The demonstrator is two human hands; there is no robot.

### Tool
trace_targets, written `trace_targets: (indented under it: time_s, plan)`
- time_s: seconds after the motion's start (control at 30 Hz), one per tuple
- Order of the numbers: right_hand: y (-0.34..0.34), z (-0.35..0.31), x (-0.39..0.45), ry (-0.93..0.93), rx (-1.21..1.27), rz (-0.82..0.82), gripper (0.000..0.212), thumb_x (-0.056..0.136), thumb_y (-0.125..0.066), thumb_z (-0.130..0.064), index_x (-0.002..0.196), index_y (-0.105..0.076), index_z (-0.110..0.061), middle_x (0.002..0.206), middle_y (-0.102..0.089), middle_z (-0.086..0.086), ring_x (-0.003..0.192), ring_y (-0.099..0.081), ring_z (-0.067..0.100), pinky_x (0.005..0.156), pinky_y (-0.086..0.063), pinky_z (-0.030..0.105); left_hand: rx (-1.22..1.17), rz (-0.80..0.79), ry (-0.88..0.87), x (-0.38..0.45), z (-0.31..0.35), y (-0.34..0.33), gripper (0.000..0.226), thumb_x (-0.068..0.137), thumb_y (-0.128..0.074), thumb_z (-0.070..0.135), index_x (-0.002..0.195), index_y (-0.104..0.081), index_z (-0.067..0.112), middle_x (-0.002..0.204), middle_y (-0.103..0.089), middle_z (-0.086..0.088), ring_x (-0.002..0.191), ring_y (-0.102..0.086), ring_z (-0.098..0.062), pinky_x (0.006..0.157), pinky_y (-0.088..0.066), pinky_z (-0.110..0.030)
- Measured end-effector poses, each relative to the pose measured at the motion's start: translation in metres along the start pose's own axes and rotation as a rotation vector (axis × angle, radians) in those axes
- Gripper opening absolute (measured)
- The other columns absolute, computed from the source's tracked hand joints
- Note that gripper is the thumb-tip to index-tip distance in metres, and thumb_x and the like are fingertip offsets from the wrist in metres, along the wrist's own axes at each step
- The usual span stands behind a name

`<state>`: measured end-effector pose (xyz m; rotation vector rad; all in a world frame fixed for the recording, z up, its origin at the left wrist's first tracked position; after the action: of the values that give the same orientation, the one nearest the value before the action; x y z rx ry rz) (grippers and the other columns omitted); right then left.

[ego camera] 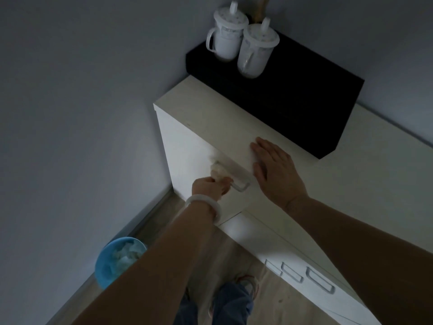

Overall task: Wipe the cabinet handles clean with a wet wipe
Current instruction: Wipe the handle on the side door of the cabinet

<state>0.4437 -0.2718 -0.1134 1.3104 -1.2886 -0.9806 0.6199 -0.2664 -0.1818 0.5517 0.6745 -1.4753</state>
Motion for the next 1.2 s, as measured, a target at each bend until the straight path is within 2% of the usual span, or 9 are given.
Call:
trace_targets:
  time_s: [0.13, 0.27, 0.37, 0.47, 0.6, 0.77, 0.93, 1.03, 1.2]
  plan:
    - [0.0, 0.001, 0.0, 0.006, 0.009, 0.005, 0.052, 0.098, -0.032, -0.036, 0.147, -0.034, -0.021, 0.155, -0.03, -0.002, 0.142, -0.026, 0.016, 0.117, -0.02, 0.036, -0.008, -0.025, -0.082, 0.013, 0.018, 0.015, 0.04, 0.076, -0.078, 0.004, 0.111, -0.06, 0.01, 0.086, -0.07, -0.011, 0.067, -0.068, -0.017, 0.069, -0.056, -0.026]
    - [0.001, 0.0, 0.0, -0.001, 0.01, 0.004, 0.052, 0.098, -0.031, -0.037, 0.147, -0.033, -0.022, 0.155, -0.029, -0.003, 0.142, -0.026, 0.015, 0.117, -0.021, 0.037, 0.173, 0.001, -0.113, 0.012, 0.027, 0.02, 0.02, 0.082, -0.074, 0.013, 0.098, -0.064, 0.004, 0.076, -0.069, -0.01, 0.059, -0.066, -0.013, 0.06, -0.051, -0.024]
    - [0.0, 0.0, 0.0, -0.001, -0.002, -0.008, 0.052, 0.097, -0.03, -0.037, 0.147, -0.033, -0.022, 0.155, -0.029, -0.003, 0.142, -0.026, 0.015, 0.117, -0.021, 0.037, -0.068, -0.047, 0.01, 0.002, 0.008, 0.008, 0.007, 0.085, -0.069, 0.002, 0.082, -0.068, -0.004, 0.082, -0.07, -0.017, 0.084, -0.068, -0.029, 0.089, -0.055, -0.041]
    - [0.0, -0.001, -0.001, -0.001, -0.003, -0.013, 0.053, 0.098, -0.029, -0.038, 0.148, -0.032, -0.022, 0.155, -0.028, -0.003, 0.142, -0.025, 0.015, 0.118, -0.02, 0.036, -0.157, -0.065, 0.06, -0.004, -0.011, -0.005, 0.013, 0.085, -0.068, 0.004, 0.073, -0.067, 0.0, 0.08, -0.071, -0.018, 0.088, -0.068, -0.033, 0.096, -0.052, -0.046]
    - [0.0, 0.0, -0.001, 0.004, -0.007, -0.006, 0.051, 0.098, -0.032, -0.036, 0.148, -0.032, -0.021, 0.155, -0.029, -0.002, 0.142, -0.025, 0.016, 0.118, -0.018, 0.034, 0.092, -0.065, -0.041, -0.001, -0.005, 0.003, 0.018, 0.085, -0.071, 0.017, 0.07, -0.067, 0.007, 0.075, -0.071, -0.013, 0.082, -0.069, -0.031, 0.092, -0.053, -0.046]
    - [0.002, -0.001, -0.001, 0.01, 0.007, 0.008, 0.051, 0.098, -0.032, -0.036, 0.147, -0.034, -0.02, 0.154, -0.031, 0.0, 0.141, -0.027, 0.017, 0.117, -0.02, 0.036, 0.412, 0.096, -0.201, -0.003, 0.021, 0.029, 0.021, 0.086, -0.064, 0.021, 0.08, -0.065, 0.002, 0.083, -0.069, -0.016, 0.075, -0.064, -0.028, 0.064, -0.047, -0.034]
    - [0.002, -0.001, -0.001, 0.009, 0.003, 0.015, 0.051, 0.098, -0.033, -0.035, 0.146, -0.035, -0.02, 0.154, -0.032, -0.001, 0.141, -0.028, 0.016, 0.117, -0.019, 0.034, 0.365, 0.208, -0.223, -0.003, 0.028, 0.039, 0.035, 0.079, -0.066, 0.005, 0.106, -0.046, 0.011, 0.083, -0.058, -0.005, 0.07, -0.057, -0.018, 0.054, -0.041, -0.025]
    - [0.002, -0.001, -0.001, 0.008, 0.001, 0.014, 0.051, 0.098, -0.032, -0.035, 0.147, -0.034, -0.021, 0.154, -0.031, -0.002, 0.141, -0.028, 0.016, 0.117, -0.017, 0.032, 0.324, 0.086, -0.286, 0.0, 0.027, 0.033, 0.046, 0.079, -0.059, 0.0, 0.119, -0.049, 0.021, 0.092, -0.063, -0.01, 0.078, -0.063, -0.022, 0.069, -0.057, -0.037]
    - [0.002, -0.002, -0.001, 0.012, 0.001, 0.01, 0.052, 0.097, -0.031, -0.036, 0.146, -0.035, -0.02, 0.153, -0.032, -0.002, 0.141, -0.028, 0.016, 0.117, -0.02, 0.034, 0.054, -0.039, -0.174, 0.004, 0.022, 0.019, 0.044, 0.085, -0.066, 0.011, 0.128, -0.057, 0.007, 0.114, -0.065, -0.012, 0.104, -0.064, -0.029, 0.093, -0.053, -0.046]
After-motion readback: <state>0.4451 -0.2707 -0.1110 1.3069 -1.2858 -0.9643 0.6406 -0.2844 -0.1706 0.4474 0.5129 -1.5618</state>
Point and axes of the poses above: each hand's wrist, its own x-axis towards the middle knuckle, its own y-axis out of the back of the hand, z = x × y, the point moved 5 cm from there along x, towards the middle knuckle
